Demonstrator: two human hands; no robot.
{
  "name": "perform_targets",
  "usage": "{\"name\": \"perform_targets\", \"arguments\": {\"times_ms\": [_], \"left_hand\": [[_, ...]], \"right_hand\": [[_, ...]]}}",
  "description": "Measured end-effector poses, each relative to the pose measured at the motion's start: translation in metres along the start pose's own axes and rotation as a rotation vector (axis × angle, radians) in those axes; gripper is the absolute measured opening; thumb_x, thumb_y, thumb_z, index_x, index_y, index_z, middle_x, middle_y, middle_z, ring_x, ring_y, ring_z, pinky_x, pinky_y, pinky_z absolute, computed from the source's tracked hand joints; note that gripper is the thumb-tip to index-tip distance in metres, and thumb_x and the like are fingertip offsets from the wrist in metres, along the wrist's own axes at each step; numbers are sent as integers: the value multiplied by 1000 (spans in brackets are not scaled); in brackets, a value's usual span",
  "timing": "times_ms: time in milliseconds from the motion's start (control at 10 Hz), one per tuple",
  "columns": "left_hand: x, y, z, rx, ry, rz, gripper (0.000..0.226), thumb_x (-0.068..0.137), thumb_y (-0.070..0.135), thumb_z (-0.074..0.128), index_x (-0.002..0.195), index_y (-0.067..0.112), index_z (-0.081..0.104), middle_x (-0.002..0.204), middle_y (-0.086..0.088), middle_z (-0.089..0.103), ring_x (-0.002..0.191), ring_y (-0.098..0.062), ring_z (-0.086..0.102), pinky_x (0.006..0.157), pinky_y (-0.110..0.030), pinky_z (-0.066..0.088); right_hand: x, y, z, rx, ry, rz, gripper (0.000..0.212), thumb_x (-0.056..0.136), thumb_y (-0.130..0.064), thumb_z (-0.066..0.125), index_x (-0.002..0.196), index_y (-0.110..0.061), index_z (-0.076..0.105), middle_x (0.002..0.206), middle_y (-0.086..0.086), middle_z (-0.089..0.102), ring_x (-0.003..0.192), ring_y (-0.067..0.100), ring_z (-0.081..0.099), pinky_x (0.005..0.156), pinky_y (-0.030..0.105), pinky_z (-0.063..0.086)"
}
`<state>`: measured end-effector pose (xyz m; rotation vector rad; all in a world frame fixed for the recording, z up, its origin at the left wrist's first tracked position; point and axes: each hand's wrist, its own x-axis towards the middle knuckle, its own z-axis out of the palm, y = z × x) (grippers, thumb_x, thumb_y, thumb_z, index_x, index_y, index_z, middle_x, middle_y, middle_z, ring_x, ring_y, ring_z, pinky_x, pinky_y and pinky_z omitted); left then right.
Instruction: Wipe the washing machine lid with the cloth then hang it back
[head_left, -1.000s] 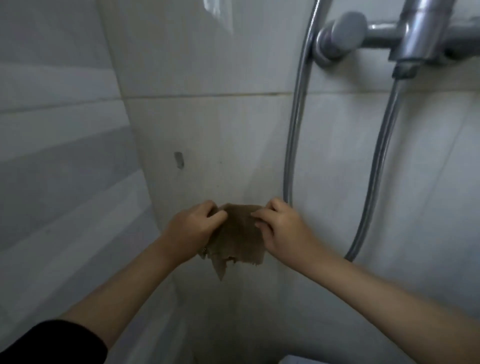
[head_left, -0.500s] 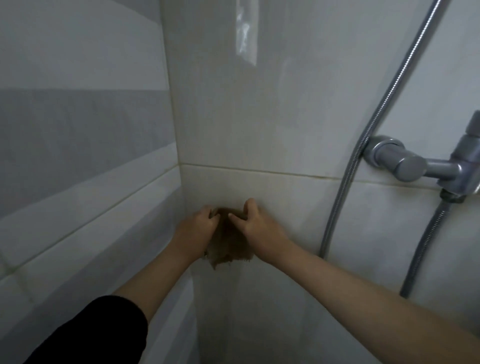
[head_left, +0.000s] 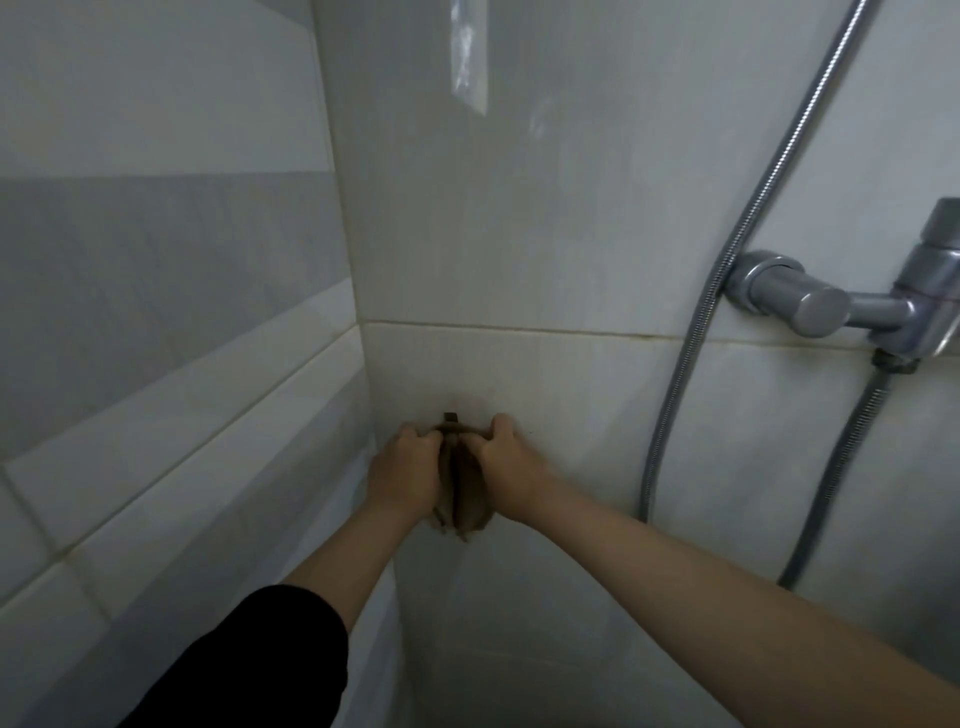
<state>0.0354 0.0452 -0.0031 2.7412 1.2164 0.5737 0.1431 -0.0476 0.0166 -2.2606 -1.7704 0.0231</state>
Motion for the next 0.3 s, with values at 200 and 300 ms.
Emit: {"name": "perform_targets", "arguments": {"times_ms": [200, 300], "left_hand": [[-7, 25, -19, 73, -242, -184, 41, 80, 28, 56, 118, 13, 53, 132, -18, 37, 123, -38, 38, 104, -46, 34], [-10, 40, -32, 20, -246, -175, 46, 81, 30, 54, 124, 13, 49, 133, -18, 37, 123, -37, 40, 103, -45, 37]], "right_hand": [[-24, -1, -29, 1, -54, 15, 42, 85, -21, 55, 126, -19, 49, 123, 20, 43, 112, 37, 44, 87, 41, 47], [-41, 4, -48, 6, 9, 39, 40, 88, -20, 50, 127, -11, 48, 128, 20, 41, 121, 38, 42, 96, 44, 46]]}}
